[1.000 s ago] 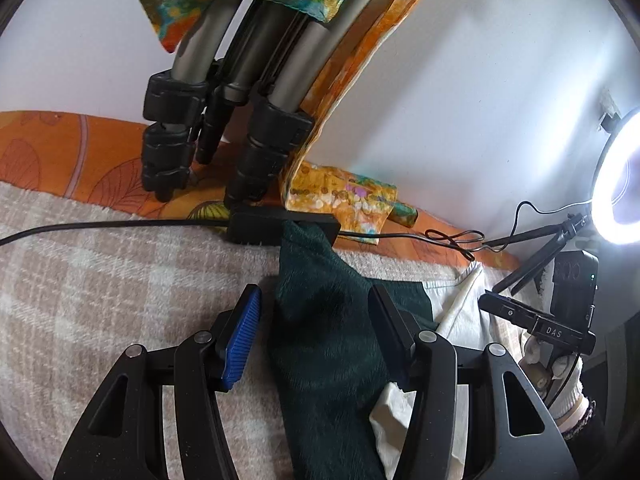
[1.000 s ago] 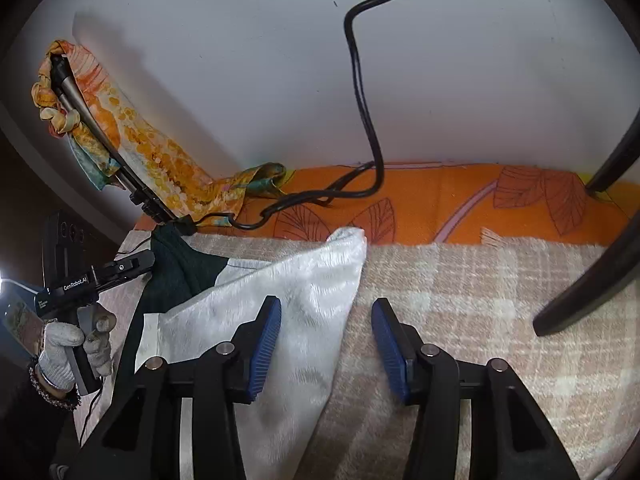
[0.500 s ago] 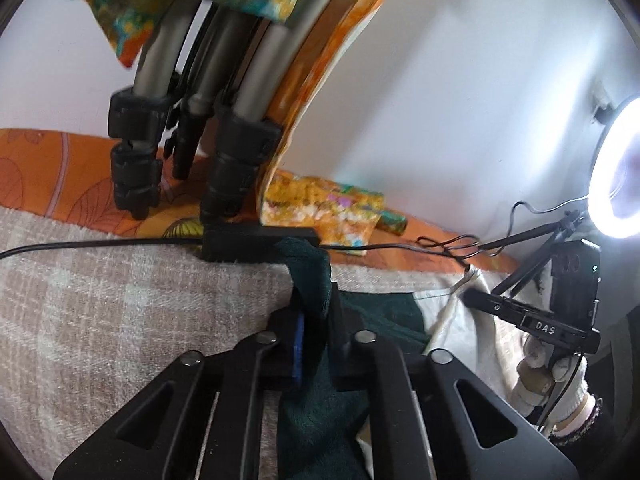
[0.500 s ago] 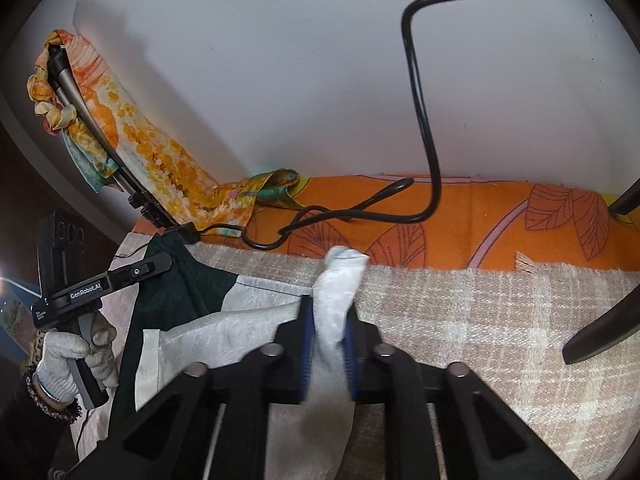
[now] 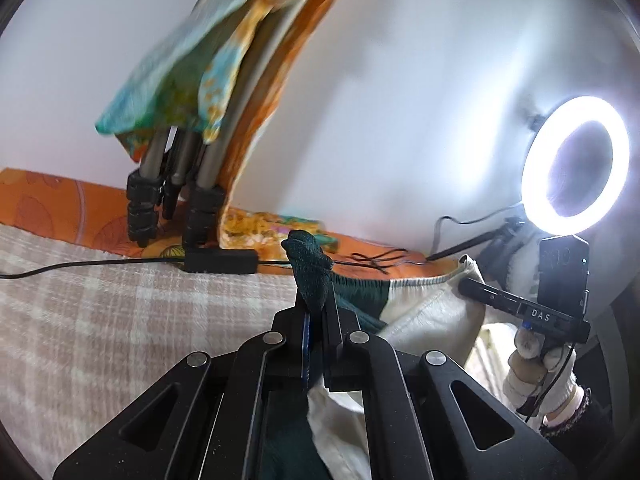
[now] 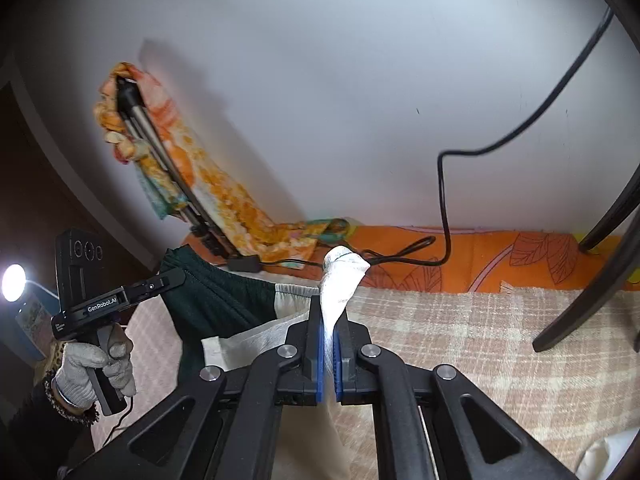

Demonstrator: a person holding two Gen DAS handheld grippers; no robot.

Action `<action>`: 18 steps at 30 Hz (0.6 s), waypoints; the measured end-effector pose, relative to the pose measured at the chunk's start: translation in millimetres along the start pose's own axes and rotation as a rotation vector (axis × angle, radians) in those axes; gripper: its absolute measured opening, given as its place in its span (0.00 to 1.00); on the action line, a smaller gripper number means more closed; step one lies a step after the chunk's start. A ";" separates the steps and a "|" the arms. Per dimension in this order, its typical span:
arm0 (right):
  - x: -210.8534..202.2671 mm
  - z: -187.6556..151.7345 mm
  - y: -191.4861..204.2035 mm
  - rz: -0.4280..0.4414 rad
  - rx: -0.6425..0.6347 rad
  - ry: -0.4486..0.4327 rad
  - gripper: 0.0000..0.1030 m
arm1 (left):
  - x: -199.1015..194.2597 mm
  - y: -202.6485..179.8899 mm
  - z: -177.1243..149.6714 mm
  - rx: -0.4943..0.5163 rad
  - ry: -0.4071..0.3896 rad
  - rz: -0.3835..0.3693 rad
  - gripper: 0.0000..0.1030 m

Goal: Fold small clothes
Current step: 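Lift the collar end with both tools and fold it over onto the hem, then release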

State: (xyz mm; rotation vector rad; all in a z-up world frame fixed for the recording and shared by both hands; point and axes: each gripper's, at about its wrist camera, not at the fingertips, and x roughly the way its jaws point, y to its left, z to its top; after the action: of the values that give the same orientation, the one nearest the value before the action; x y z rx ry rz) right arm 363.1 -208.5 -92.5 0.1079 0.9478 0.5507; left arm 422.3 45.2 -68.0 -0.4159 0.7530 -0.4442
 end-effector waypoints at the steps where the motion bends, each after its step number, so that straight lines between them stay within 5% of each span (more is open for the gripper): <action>1: -7.3 -0.6 4.0 0.004 -0.002 -0.007 0.01 | -7.5 -4.4 -1.5 0.004 -0.004 -0.006 0.03; 18: -120.2 -81.7 75.8 0.012 -0.046 -0.054 0.01 | -115.6 -53.4 -78.2 0.076 -0.031 -0.008 0.03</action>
State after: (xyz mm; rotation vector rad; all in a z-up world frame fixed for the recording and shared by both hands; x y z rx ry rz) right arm 212.8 -214.7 -27.1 0.0867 0.8816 0.5781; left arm 278.3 45.7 -28.1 -0.3536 0.7021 -0.4711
